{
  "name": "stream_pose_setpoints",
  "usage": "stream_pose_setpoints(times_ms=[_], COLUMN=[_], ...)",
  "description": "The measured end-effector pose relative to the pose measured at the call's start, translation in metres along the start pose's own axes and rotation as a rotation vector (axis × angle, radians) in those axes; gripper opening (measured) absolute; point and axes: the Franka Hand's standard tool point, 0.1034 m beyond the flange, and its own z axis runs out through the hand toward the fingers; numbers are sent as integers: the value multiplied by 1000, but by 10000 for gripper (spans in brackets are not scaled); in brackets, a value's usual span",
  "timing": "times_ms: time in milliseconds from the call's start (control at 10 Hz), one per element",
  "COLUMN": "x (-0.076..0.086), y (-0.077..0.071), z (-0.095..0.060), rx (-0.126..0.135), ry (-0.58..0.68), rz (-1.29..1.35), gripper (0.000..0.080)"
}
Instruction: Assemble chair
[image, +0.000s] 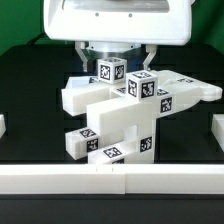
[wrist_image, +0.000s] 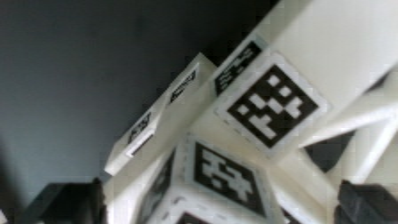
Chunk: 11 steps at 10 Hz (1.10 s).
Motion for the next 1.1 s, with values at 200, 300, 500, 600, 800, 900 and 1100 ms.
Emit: stream_pose_setpoints(times_ms=[200, 300, 500, 600, 800, 900, 1100], x=[0, 0, 0, 1, 1, 1, 0], y=[-1, 0, 2, 4, 8, 8, 9], z=[1, 1, -1, -1, -1, -1, 0], rx=[-4, -10, -14, -14, -25, -25, -26], ry=[7, 6, 6, 6, 2, 2, 0], rz=[-126, -236, -384, -451, -603, -608, -597], gripper=[649, 649, 649, 649, 649, 622, 443])
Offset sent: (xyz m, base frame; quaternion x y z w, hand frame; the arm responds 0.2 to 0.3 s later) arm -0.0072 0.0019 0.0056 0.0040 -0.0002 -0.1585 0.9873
